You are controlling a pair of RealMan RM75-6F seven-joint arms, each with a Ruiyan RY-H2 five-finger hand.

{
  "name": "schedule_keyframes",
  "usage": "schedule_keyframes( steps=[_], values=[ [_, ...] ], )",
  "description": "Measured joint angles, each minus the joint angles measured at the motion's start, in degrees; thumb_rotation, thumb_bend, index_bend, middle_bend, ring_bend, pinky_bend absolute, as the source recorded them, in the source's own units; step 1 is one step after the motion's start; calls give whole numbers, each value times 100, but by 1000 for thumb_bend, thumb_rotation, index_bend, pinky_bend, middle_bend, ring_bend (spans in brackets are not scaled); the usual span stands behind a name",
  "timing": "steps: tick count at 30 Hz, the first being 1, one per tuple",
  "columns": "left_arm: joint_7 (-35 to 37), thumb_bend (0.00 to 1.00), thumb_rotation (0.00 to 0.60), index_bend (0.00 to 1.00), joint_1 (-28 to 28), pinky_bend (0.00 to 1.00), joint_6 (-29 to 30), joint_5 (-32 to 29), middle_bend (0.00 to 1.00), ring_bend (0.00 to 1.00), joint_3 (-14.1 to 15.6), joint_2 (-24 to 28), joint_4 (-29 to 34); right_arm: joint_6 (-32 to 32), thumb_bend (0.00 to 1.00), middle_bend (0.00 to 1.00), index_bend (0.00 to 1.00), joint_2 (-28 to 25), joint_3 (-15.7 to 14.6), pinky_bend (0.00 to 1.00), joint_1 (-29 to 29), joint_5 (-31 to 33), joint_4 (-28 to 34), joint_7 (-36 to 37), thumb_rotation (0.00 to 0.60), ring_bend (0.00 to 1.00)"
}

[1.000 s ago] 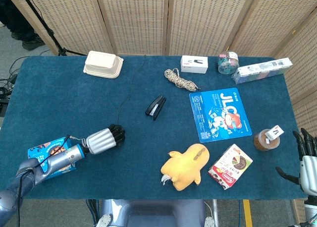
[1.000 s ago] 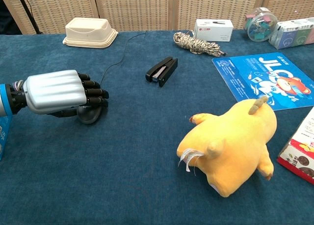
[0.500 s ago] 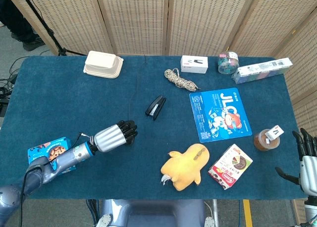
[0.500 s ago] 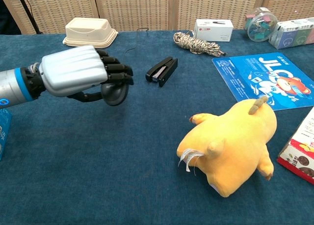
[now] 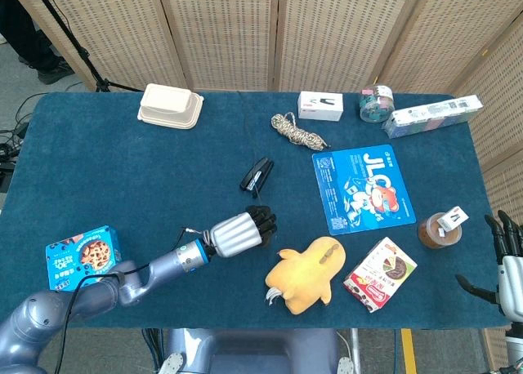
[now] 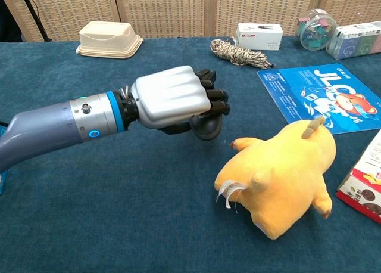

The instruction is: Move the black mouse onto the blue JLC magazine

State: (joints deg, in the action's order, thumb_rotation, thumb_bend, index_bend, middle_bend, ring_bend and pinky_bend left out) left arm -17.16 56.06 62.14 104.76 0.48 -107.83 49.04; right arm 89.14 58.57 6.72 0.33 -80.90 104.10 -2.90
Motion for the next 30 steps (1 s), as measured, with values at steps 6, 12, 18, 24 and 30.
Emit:
schedule_keyframes(
  steps=[6, 12, 18, 24, 30],
  values=[
    [-22, 436, 600, 431, 121, 456, -106, -106, 387, 348, -63, -309, -316, 7, 0, 0, 0, -37, 14, 0, 7, 15, 4, 81, 600, 0],
    [-50, 419, 600, 303, 106, 452, -114, -219, 259, 264, -67, -516, -644, 31, 0, 0, 0, -78, 23, 0, 22, 10, 13, 172, 600, 0],
    [-8, 320, 600, 0, 39, 210, -127, -370, 0, 2, -71, -517, -594, 43, 0, 0, 0, -81, 10, 0, 26, -22, 22, 171, 600, 0],
    [45, 274, 600, 0, -41, 36, -73, -523, 0, 0, -141, -271, -73, 48, 0, 0, 0, -71, -1, 0, 29, -29, 18, 140, 600, 0],
    [48, 274, 600, 0, -288, 0, 142, -672, 0, 0, -163, 333, 811, 16, 0, 0, 0, -35, -40, 0, 14, -76, 14, 47, 600, 0]
  ],
)
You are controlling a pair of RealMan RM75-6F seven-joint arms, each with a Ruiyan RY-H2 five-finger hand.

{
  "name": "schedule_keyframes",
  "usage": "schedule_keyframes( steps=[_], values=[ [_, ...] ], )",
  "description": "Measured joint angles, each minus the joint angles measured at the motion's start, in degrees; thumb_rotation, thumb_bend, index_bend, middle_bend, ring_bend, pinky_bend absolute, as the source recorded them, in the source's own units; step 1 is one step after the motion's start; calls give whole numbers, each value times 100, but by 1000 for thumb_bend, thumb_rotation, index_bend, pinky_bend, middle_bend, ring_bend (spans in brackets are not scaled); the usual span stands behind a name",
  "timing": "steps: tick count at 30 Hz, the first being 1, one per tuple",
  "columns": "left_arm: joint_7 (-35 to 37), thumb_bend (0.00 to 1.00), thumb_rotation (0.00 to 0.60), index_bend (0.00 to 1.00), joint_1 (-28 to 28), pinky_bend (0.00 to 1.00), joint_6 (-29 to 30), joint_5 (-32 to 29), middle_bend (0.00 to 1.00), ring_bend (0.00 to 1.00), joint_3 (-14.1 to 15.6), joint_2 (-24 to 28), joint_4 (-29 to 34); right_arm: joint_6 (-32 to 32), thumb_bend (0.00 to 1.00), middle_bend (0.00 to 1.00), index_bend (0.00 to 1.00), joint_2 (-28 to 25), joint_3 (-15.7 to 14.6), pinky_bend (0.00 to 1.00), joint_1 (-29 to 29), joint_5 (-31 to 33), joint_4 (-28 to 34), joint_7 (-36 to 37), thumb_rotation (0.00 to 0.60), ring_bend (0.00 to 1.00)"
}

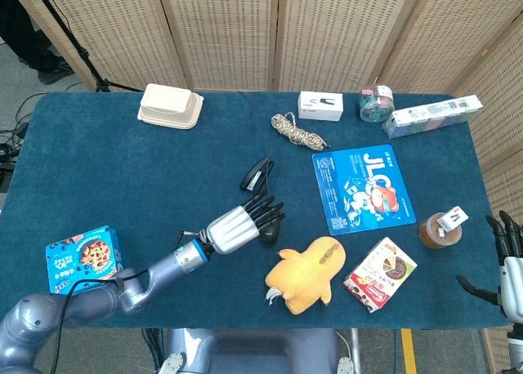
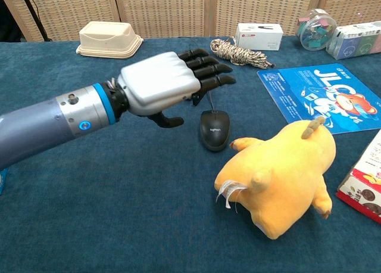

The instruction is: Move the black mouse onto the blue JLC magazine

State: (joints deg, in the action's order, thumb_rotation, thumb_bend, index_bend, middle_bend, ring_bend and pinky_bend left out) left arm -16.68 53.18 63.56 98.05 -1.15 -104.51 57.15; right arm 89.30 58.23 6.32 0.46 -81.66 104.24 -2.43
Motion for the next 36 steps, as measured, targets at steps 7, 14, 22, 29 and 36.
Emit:
schedule_keyframes(
  steps=[7, 14, 22, 29, 36],
  values=[
    [253, 267, 600, 0, -564, 0, 563, -202, 0, 0, 39, 1175, 1157, -177, 0, 0, 0, 85, -27, 0, -112, -10, -92, -238, 600, 0],
    [527, 266, 600, 0, -1602, 0, 1238, -687, 0, 0, 224, 2881, 2568, -586, 0, 0, 0, 59, 90, 0, -500, 14, -163, -782, 600, 0],
    [1354, 266, 600, 0, -2777, 0, 1776, -1343, 0, 0, 512, 3967, 3381, -1222, 0, 0, 0, -48, 307, 0, -1144, 24, 72, -1422, 600, 0],
    [2059, 266, 600, 0, -3617, 0, 2240, -1744, 0, 0, 606, 4362, 3609, -2196, 0, 0, 0, -54, 442, 0, -1966, -68, 201, -1739, 600, 0],
    [2495, 266, 600, 0, -4118, 0, 2495, -1767, 0, 0, 626, 4641, 3698, -3217, 0, 0, 0, 322, 618, 0, -2995, -127, 99, -1861, 600, 0]
  ],
)
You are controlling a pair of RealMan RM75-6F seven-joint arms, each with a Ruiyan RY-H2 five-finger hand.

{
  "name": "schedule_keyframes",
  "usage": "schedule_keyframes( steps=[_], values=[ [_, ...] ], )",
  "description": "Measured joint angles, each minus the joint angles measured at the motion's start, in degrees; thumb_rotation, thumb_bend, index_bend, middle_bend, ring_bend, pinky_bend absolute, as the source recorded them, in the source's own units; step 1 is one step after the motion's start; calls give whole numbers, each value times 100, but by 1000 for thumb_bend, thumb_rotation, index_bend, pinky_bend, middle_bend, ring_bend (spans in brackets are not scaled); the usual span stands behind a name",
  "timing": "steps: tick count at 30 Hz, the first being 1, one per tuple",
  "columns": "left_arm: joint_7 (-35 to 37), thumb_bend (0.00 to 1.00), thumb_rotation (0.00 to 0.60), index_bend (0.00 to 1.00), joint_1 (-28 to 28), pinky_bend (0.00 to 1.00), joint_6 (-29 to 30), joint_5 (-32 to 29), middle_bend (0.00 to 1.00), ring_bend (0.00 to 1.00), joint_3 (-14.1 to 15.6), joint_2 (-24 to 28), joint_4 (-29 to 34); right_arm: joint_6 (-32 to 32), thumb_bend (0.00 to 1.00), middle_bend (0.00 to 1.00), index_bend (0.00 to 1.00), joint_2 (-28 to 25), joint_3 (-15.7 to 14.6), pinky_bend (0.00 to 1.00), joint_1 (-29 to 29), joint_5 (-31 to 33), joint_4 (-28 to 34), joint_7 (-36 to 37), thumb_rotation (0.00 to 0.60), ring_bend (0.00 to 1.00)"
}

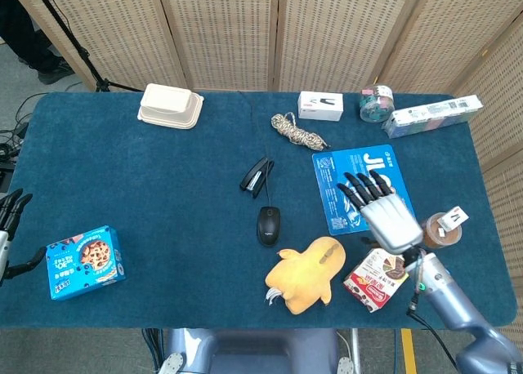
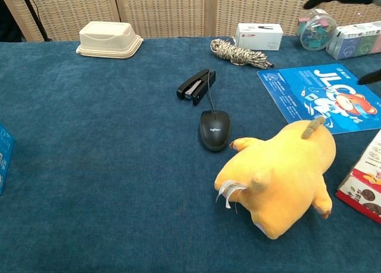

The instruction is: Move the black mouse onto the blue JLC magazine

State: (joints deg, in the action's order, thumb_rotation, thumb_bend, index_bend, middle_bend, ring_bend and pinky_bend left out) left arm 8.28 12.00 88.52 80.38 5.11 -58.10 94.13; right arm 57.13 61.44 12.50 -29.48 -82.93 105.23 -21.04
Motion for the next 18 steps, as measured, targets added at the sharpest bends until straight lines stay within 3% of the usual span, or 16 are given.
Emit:
schedule_keyframes(
  steps=[4, 9, 18],
  values=[
    [190, 267, 600, 0, -74, 0, -30, 92, 0, 0, -28, 50, -42, -544, 0, 0, 0, 410, 77, 0, -635, -129, -268, 117, 600, 0],
    [483, 266, 600, 0, -189, 0, 2, 160, 0, 0, -138, 107, -176, -1031, 0, 0, 0, 1046, 93, 0, -1443, -539, -1068, 587, 600, 0],
    [879, 266, 600, 0, -297, 0, -139, 175, 0, 0, -316, 161, -311, -1597, 0, 0, 0, 2101, -146, 0, -2345, -997, -2568, 1243, 600, 0]
  ],
)
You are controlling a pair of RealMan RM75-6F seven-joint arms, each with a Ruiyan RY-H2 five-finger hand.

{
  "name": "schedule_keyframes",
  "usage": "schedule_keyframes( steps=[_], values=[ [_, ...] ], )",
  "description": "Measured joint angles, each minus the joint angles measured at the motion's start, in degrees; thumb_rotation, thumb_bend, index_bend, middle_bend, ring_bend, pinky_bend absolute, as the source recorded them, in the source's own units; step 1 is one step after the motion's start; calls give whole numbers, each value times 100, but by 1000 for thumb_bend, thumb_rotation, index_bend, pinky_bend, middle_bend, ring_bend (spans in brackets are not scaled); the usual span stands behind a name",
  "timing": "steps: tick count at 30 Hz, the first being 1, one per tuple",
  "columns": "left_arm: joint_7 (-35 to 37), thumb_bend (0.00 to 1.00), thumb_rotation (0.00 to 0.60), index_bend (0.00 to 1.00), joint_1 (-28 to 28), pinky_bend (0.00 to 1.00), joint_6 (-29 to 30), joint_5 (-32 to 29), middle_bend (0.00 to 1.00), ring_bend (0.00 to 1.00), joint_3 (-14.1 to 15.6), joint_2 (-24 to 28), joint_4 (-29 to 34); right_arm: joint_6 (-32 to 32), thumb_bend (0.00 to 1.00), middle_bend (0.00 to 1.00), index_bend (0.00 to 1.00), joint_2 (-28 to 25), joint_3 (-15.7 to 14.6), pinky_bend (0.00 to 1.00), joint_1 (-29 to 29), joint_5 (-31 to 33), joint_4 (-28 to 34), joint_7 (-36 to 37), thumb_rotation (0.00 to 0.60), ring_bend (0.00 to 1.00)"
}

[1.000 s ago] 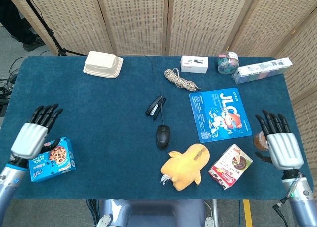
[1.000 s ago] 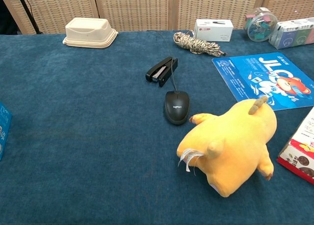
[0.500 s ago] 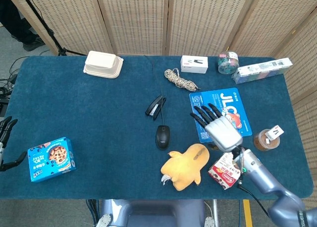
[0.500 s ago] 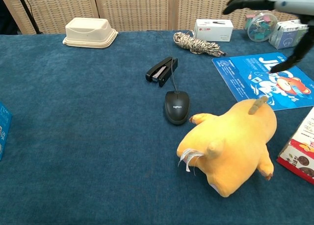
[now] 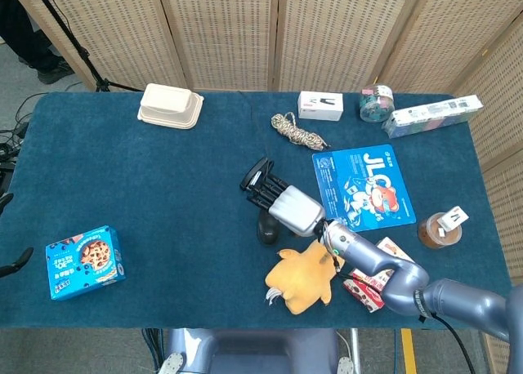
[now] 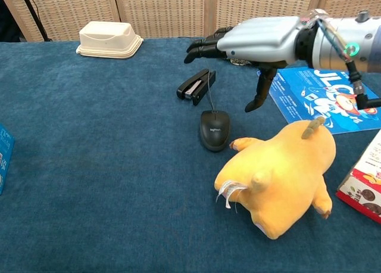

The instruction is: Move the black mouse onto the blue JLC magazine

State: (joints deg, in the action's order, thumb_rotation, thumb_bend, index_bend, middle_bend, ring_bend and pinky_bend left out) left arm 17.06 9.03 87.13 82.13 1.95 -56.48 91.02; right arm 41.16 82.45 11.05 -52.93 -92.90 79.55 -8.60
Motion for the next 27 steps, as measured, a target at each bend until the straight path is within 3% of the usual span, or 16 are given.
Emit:
schedule_keyframes(
  steps=[14, 27],
  values=[
    [46, 266, 600, 0, -87, 0, -162, 142, 0, 0, -154, -2, -14, -320, 0, 0, 117, 486, -738, 0, -660, -557, -965, -62, 600, 0],
    [179, 267, 600, 0, -126, 0, -303, 187, 0, 0, -240, 27, -54, -367, 0, 0, 166, 709, -971, 0, -870, -577, -1336, -73, 600, 0]
  ],
)
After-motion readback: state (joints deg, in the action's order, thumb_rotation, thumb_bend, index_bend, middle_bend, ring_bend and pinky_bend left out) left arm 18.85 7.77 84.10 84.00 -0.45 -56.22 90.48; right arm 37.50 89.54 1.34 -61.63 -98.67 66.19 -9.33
